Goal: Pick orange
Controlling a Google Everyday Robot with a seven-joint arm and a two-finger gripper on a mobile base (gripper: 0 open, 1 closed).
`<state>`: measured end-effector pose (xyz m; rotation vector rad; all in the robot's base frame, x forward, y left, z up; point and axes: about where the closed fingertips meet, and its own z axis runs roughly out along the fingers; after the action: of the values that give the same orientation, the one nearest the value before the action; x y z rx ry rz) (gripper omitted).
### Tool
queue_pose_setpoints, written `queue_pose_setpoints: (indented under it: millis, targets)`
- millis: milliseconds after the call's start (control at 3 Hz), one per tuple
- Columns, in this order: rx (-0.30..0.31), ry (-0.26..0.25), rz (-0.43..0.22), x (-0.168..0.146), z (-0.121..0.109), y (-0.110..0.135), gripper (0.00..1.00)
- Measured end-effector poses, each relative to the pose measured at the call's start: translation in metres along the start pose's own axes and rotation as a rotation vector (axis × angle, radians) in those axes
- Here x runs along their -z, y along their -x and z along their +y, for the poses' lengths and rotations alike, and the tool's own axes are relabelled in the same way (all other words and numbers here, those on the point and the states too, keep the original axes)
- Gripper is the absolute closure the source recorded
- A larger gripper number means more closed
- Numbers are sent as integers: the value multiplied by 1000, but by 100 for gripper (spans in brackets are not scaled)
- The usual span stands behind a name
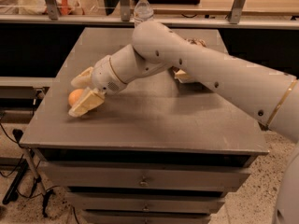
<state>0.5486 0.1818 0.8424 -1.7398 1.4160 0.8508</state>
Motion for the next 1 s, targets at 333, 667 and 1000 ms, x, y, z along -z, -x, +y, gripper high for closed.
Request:
queue_pose_setpoints:
  millis: [333,667,1000]
  targets:
    - [-6,4,12,5,1,-4,59]
    - [-1,1,17,12,1,-4,83]
    - [33,-2,10,20,-2,9,100]
